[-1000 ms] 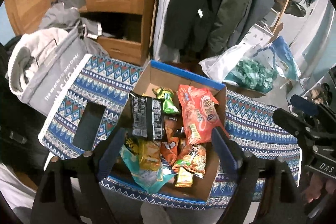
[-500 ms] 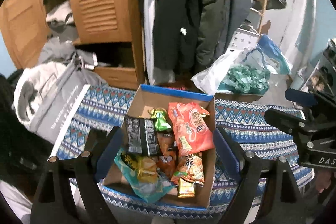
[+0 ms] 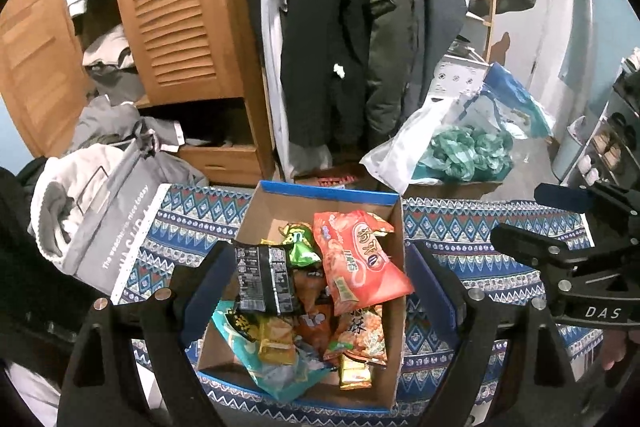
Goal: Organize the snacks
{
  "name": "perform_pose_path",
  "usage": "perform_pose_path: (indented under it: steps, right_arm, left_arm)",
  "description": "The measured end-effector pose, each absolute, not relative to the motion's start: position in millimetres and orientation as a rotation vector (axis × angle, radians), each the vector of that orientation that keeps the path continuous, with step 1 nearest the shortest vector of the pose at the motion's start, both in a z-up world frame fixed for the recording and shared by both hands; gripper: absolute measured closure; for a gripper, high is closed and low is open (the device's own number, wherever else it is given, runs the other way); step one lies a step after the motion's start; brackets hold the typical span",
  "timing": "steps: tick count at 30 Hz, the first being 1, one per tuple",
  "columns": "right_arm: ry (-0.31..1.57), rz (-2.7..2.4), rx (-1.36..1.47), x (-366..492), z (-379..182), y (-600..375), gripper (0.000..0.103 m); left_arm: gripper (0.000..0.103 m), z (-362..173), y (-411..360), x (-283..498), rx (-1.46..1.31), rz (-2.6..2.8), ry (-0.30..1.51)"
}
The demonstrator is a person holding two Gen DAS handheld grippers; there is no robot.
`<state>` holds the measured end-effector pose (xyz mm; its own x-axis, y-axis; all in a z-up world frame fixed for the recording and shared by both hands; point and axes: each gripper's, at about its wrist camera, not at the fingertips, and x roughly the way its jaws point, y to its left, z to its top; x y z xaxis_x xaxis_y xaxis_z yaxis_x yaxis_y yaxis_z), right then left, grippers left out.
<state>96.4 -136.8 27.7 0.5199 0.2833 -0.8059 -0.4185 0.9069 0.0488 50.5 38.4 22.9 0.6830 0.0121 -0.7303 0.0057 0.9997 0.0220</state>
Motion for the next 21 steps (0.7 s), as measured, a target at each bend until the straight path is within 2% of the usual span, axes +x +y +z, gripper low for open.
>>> perform_pose_path:
  steps: [21]
  right_arm:
    - [0.937,0.405,-0.151,98.5,28.8,-144.1,0.025]
  left_arm:
    - [0.015,21.8,38.4,52.9,0.013,0.015,0.829]
